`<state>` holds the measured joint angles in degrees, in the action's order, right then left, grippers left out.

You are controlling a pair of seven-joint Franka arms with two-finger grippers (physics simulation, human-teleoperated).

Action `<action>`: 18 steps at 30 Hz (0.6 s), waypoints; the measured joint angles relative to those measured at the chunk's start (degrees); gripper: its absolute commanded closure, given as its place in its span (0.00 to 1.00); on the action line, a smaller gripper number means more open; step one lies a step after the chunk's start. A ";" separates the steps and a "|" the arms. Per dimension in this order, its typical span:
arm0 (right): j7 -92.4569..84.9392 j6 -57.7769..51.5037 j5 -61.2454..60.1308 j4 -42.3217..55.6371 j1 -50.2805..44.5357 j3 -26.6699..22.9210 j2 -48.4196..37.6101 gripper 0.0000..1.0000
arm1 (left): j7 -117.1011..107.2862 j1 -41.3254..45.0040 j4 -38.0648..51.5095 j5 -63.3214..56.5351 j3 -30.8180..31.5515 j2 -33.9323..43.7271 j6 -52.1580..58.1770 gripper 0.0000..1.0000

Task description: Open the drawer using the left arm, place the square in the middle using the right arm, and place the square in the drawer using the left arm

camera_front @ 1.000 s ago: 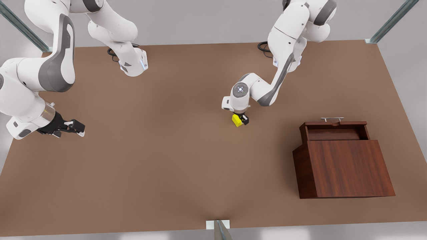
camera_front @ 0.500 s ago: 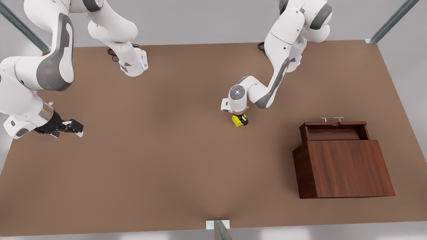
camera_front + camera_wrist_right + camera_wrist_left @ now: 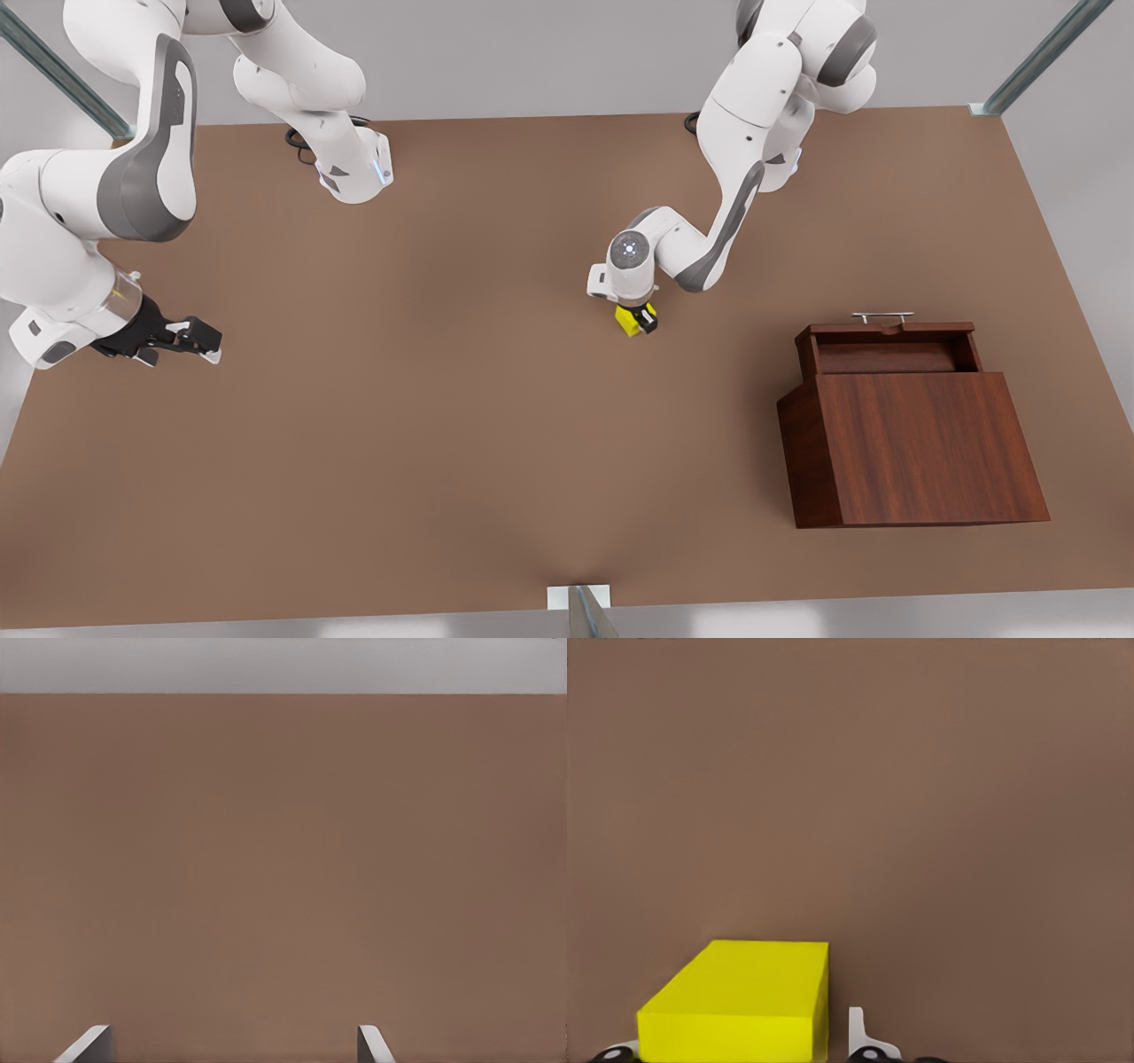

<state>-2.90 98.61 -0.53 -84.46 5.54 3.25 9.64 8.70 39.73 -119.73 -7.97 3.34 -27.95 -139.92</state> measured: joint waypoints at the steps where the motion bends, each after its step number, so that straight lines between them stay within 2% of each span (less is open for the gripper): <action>1: 0.00 0.00 0.00 0.00 0.00 0.00 -0.06 0.00 | -0.07 0.00 0.02 0.00 0.00 0.00 0.00 0.33; 7: 0.00 0.00 0.00 0.00 0.00 0.00 0.03 0.00 | -0.04 0.01 0.37 -0.23 -0.13 1.02 1.40 0.33; 11: 0.00 0.00 0.00 0.00 0.00 0.00 0.01 0.00 | 0.24 -0.31 3.28 -0.60 -1.35 6.31 10.98 0.32; 18: 0.00 0.00 0.00 0.08 0.00 0.00 -0.01 0.00 | 12.35 -0.46 5.12 0.08 -11.98 18.46 22.32 0.31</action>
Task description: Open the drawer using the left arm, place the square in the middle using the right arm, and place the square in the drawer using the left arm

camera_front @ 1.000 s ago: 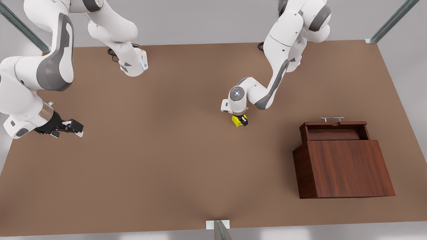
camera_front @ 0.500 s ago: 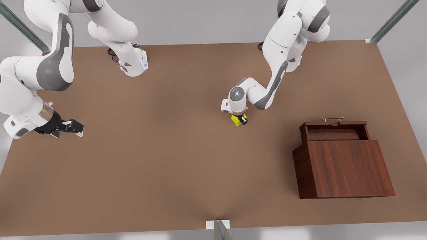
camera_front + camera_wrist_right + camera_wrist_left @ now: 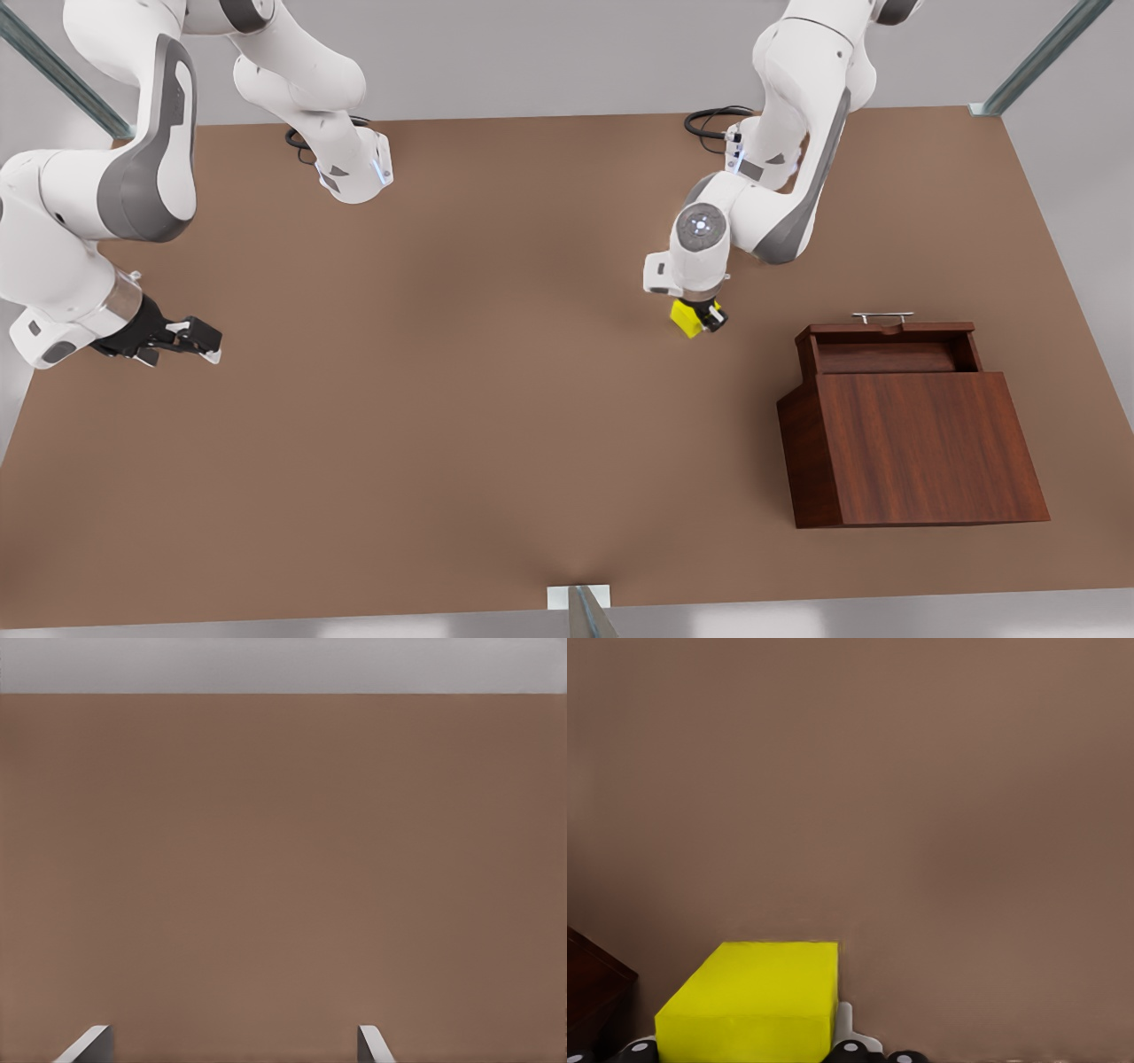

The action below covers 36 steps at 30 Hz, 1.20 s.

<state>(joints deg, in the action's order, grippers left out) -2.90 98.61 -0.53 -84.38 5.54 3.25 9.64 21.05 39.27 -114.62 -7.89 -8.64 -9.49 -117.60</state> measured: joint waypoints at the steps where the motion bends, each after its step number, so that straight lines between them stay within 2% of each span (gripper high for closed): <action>1: 0.00 0.00 0.00 -0.04 0.00 0.00 -0.05 0.00 | 3.37 -0.06 1.38 0.63 -2.05 0.75 2.44 0.31; 5: -0.05 0.00 0.00 0.00 0.00 0.00 -0.05 0.00 | 15.38 -0.04 5.01 2.82 -10.75 1.92 6.31 0.31; 16: 0.00 0.00 -0.03 0.01 0.00 0.00 -0.04 0.00 | 49.56 -0.30 5.64 4.75 -28.30 -1.01 2.38 0.30; 23: 0.00 0.00 0.00 0.01 0.00 0.00 -0.01 0.00 | 59.68 -0.55 4.40 4.88 -33.86 -2.45 1.22 0.30; 36: 0.00 0.00 0.00 0.00 0.00 0.00 0.04 0.00 | 63.41 -2.67 3.43 4.93 -33.89 -4.79 -0.02 0.30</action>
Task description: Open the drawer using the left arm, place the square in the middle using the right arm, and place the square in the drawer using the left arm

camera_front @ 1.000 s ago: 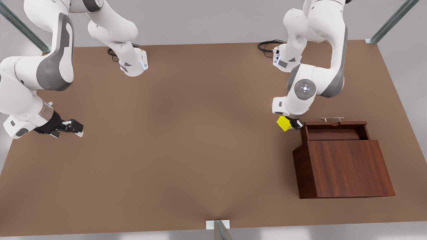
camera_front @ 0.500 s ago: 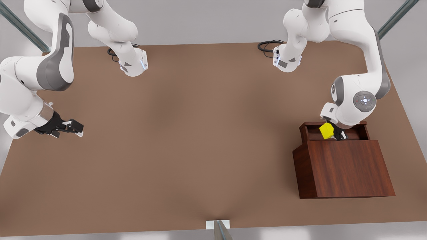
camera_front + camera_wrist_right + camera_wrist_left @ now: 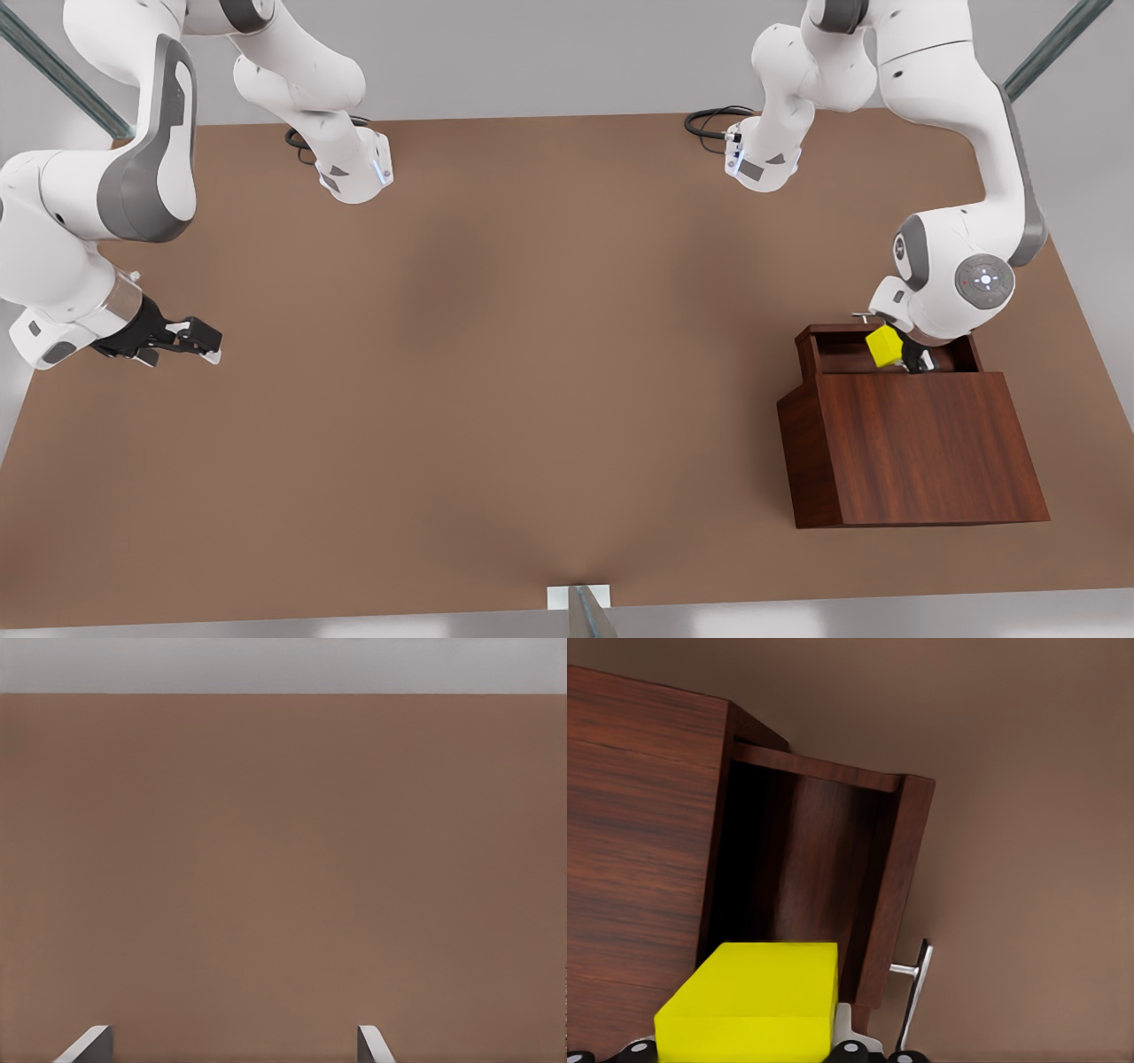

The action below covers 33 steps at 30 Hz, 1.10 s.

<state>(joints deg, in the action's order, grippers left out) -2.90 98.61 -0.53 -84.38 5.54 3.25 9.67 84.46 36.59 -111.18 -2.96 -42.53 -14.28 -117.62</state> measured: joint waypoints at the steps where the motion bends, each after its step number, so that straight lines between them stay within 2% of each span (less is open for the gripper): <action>1: 0.00 0.00 0.00 0.00 0.00 0.00 -0.07 0.00 | 0.47 0.09 0.09 0.00 0.00 -0.14 -0.08 0.30; 8: 0.00 0.00 0.00 0.00 -0.02 0.00 0.00 0.00 | 3.06 0.06 0.09 -0.03 0.00 -1.24 -1.31 0.29; 9: 0.00 0.00 0.00 0.00 -0.02 0.00 0.00 0.00 | 3.39 0.07 0.09 -0.03 0.00 -1.53 -1.56 0.00; 16: 0.00 0.00 -0.01 -0.04 0.00 0.00 0.00 0.00 | 2.26 0.16 0.47 0.07 0.00 -1.30 -0.05 0.00; 18: 0.00 0.00 0.00 -0.01 0.00 0.00 0.00 0.00 | -13.57 0.28 3.42 0.54 -0.33 0.34 8.01 0.00; 21: 0.00 0.00 -0.09 0.00 0.00 0.00 0.00 0.00 | -42.71 0.29 5.54 2.10 -1.29 5.59 12.64 0.00; 23: 0.00 0.00 -0.09 0.00 0.00 0.00 0.00 0.00 | -63.69 0.90 15.51 3.24 -0.46 4.72 23.66 0.00; 24: 0.00 0.00 -0.09 0.00 0.05 0.00 0.00 0.00 | -72.28 -0.18 18.37 4.19 2.52 4.99 23.94 0.00; 25: 0.00 0.00 -0.09 0.00 0.05 0.00 0.00 0.00 | -79.44 -5.66 21.76 5.02 10.63 4.92 23.73 0.00; 27: 0.00 0.00 -0.09 0.00 -0.02 0.00 0.00 0.00 | -81.91 -23.27 25.22 5.77 29.58 5.06 23.15 0.00; 30: 0.00 0.00 -0.09 0.00 0.00 0.00 0.00 0.00 | -88.31 -34.85 26.19 3.44 46.32 5.42 22.88 0.00; 31: 0.00 0.00 -0.09 0.00 0.00 0.00 0.00 0.00 | -88.42 -38.43 26.19 2.48 50.14 5.49 22.81 0.00; 33: 0.00 0.00 -0.08 0.00 0.01 0.00 0.00 0.00 | -88.59 -39.30 26.19 1.07 50.59 5.57 22.18 0.00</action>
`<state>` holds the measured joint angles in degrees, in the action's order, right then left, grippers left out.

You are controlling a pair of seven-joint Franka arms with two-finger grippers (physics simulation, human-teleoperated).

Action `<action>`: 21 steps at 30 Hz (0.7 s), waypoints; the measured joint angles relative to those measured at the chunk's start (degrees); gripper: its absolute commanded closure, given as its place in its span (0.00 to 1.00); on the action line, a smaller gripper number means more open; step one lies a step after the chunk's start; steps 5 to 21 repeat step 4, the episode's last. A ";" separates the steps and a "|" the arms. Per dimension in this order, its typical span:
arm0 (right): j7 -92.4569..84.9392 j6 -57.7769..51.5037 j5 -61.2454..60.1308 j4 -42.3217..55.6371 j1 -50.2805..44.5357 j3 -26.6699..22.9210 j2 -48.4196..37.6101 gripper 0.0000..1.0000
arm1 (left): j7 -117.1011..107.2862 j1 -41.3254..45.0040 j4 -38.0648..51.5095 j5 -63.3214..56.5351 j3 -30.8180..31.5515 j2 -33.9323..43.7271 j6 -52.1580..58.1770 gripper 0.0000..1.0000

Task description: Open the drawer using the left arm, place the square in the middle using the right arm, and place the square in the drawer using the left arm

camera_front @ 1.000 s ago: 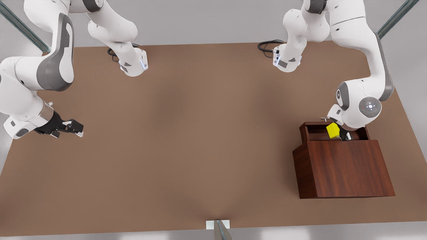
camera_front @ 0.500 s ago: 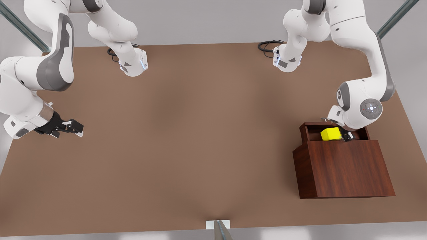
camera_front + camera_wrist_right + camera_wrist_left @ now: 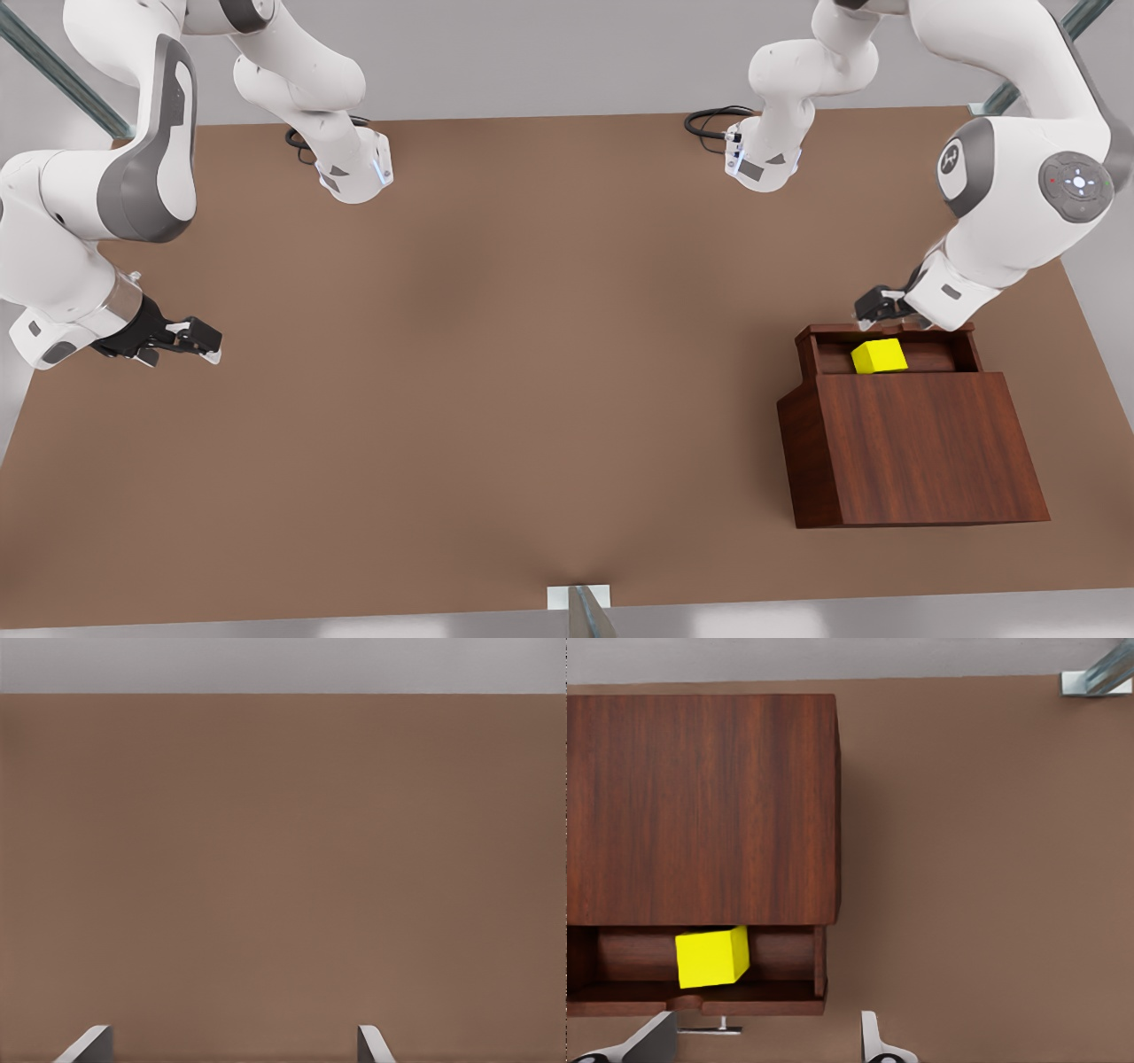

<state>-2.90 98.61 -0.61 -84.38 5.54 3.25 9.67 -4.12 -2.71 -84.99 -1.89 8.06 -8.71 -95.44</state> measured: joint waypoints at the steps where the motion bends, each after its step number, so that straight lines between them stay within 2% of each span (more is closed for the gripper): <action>1: 0.00 0.00 -0.01 0.00 -0.01 0.00 0.00 0.00 | 0.07 0.17 0.00 -0.46 0.14 0.34 0.00 0.00; 21: 0.00 0.00 -0.01 0.00 0.00 0.00 0.00 0.00 | 0.16 0.26 0.17 -1.40 0.12 1.32 0.00 0.00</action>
